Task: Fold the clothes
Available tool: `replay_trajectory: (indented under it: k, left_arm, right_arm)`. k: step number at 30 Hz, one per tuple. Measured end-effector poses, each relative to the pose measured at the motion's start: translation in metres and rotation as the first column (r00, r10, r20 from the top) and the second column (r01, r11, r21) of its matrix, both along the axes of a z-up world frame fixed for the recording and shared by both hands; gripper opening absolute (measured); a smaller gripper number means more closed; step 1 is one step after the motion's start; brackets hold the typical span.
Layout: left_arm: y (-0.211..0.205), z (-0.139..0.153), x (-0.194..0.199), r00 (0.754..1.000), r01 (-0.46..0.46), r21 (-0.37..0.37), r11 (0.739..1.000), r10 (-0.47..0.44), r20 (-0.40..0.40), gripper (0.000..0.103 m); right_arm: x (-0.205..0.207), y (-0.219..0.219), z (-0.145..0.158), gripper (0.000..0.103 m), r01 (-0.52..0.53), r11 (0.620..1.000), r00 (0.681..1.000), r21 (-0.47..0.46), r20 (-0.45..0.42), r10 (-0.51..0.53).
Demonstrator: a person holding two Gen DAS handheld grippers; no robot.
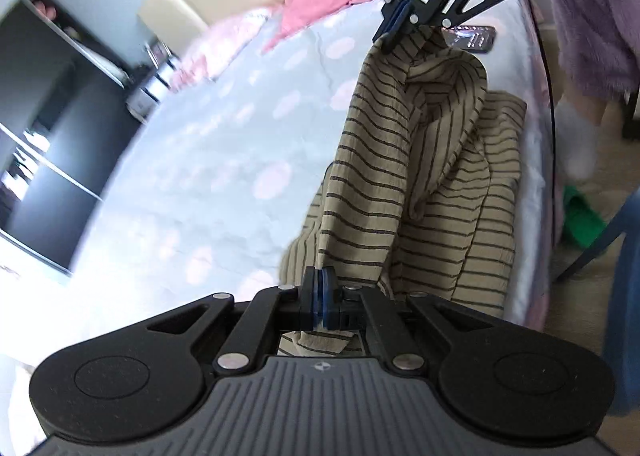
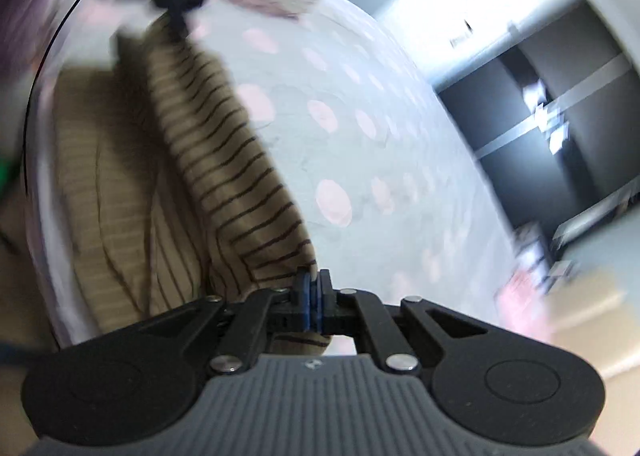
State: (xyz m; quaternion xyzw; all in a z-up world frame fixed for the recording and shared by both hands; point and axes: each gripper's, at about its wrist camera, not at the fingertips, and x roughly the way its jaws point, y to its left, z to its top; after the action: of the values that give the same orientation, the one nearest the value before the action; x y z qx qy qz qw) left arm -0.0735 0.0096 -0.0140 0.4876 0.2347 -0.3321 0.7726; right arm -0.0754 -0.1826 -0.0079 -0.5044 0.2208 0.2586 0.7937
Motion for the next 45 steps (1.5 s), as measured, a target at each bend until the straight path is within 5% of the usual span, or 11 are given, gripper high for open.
replay_trajectory:
  k: [5, 11, 16, 22, 29, 33, 35, 38, 43, 45]
  left_arm:
    - [-0.007, -0.041, -0.026, 0.991, 0.132, 0.163, 0.978, -0.129, -0.028, 0.000]
    - [-0.011, -0.070, -0.043, 0.976, 0.215, 0.250, 0.944, -0.202, -0.075, 0.000]
    - [-0.008, -0.078, -0.052, 0.964, 0.256, 0.265, 0.930, -0.227, -0.137, 0.000]
    - [-0.005, -0.071, -0.052, 0.953, 0.256, 0.219, 0.942, -0.208, -0.220, 0.001]
    - [-0.001, -0.035, -0.042, 0.954, 0.149, 0.017, 0.989, -0.140, -0.264, 0.024]
    - [-0.004, -0.032, -0.034, 0.970, 0.095, -0.037, 0.995, -0.101, -0.223, 0.040]
    - [-0.008, -0.037, -0.031, 0.979, 0.063, -0.008, 0.998, -0.064, -0.196, 0.040]
    - [-0.002, -0.034, -0.014, 0.970, -0.081, -0.063, 0.995, 0.064, -0.234, 0.040]
    - [-0.003, -0.041, 0.016, 0.908, -0.275, -0.107, 0.955, 0.221, -0.357, 0.039]
    - [-0.007, -0.050, 0.014, 0.918, -0.247, -0.048, 0.968, 0.217, -0.332, 0.029]
  right_arm:
    - [-0.036, -0.003, -0.043, 0.003, -0.131, 0.982, 0.991, -0.133, -0.050, 0.125]
    - [-0.063, -0.007, -0.073, 0.003, -0.247, 0.946, 0.966, -0.208, -0.134, 0.223]
    - [-0.069, -0.008, -0.087, 0.004, -0.319, 0.916, 0.940, -0.241, -0.199, 0.276]
    - [-0.071, -0.014, -0.076, 0.025, -0.330, 0.925, 0.920, -0.187, -0.285, 0.270]
    - [-0.059, -0.030, -0.020, 0.025, -0.164, 0.983, 0.945, 0.081, -0.272, 0.180]
    - [-0.038, -0.036, -0.017, 0.025, -0.008, 0.994, 0.962, 0.112, -0.270, 0.038]
    - [-0.029, -0.037, -0.023, 0.025, 0.048, 0.995, 0.955, 0.090, -0.297, -0.019]
    - [-0.024, -0.041, -0.030, 0.028, 0.081, 0.994, 0.952, 0.076, -0.302, -0.054]
    - [-0.031, -0.020, -0.049, 0.033, 0.102, 0.994, 0.952, 0.030, -0.295, -0.088]
    - [-0.035, -0.008, -0.061, 0.016, 0.085, 0.996, 0.957, -0.006, -0.278, -0.083]
